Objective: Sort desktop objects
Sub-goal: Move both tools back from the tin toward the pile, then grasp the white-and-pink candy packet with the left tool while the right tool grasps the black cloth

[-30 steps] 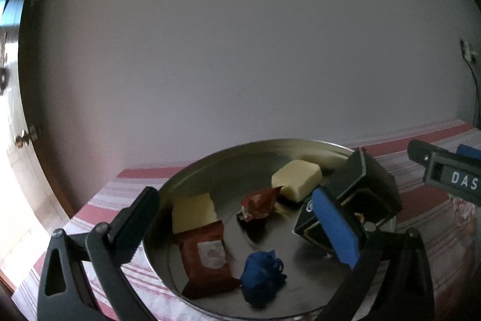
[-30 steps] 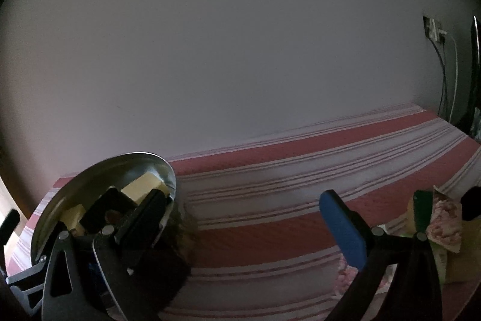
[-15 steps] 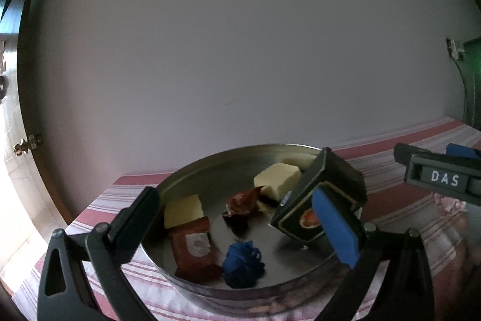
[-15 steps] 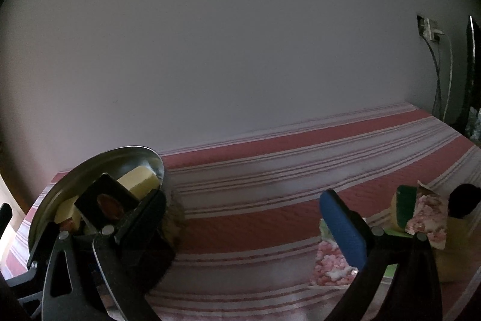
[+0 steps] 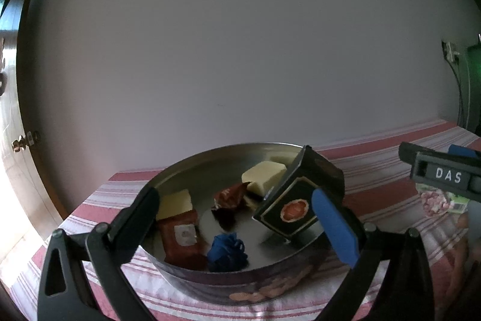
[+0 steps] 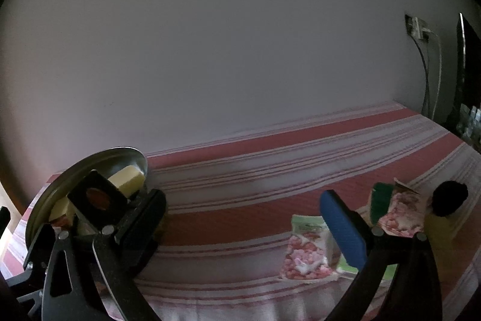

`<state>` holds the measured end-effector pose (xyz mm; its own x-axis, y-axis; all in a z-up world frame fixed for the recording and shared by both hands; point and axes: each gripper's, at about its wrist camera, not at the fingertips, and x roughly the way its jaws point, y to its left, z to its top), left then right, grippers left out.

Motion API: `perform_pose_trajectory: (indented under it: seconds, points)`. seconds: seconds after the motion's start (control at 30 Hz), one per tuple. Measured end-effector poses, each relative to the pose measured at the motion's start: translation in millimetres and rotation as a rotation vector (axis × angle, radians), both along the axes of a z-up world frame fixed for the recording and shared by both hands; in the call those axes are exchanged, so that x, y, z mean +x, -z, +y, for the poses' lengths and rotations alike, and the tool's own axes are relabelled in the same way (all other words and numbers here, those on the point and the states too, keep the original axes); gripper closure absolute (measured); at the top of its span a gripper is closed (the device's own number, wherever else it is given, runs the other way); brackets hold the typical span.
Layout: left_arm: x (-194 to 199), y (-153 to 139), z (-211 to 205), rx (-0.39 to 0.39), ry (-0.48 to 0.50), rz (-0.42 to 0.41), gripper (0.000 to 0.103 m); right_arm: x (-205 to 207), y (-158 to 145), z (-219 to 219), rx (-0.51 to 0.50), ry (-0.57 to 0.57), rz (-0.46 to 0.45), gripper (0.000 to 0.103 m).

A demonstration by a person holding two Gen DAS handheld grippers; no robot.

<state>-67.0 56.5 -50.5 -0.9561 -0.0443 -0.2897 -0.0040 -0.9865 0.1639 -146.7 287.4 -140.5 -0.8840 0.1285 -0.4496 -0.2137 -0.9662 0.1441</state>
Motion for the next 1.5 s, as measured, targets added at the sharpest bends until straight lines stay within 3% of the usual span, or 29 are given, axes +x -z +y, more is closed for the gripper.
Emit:
perform_pose_trajectory:
  seconds: [0.4,0.7,0.9,1.07,1.17,1.33,1.43,1.5]
  points:
    - [10.4,2.7,23.1,0.007,0.031,-0.004,0.0,16.4,0.0,31.4,0.006,0.021,-0.004,0.0]
    - [16.5,9.5,83.3,-0.054,0.203,-0.039,0.0,66.2,-5.2,120.5,0.029,0.14,0.012,0.0]
    - [11.5,16.5,149.3,-0.111,0.349,-0.149,0.0,99.0,-8.2,172.7,0.012,0.221,0.029,0.0]
    - [-8.8,23.8,196.8,-0.146,0.354,-0.254,0.0,111.6,-7.0,193.7,-0.024,0.215,0.029,0.0]
    - [-27.9,24.1,207.6,-0.099,0.352,-0.329,0.0,119.7,-5.3,199.7,-0.04,0.205,0.036,0.0]
    - [-67.6,32.1,218.4,0.024,0.342,-0.514,0.011,127.8,-1.2,203.9,-0.066,0.192,0.039,0.0]
    - [-79.4,50.2,234.9,-0.007,0.353,-0.613,0.02,131.2,2.1,209.2,-0.096,0.18,0.035,0.0]
    - [-81.2,55.7,239.6,-0.023,0.331,-0.618,0.022,133.9,4.6,214.3,-0.117,0.176,0.032,0.0]
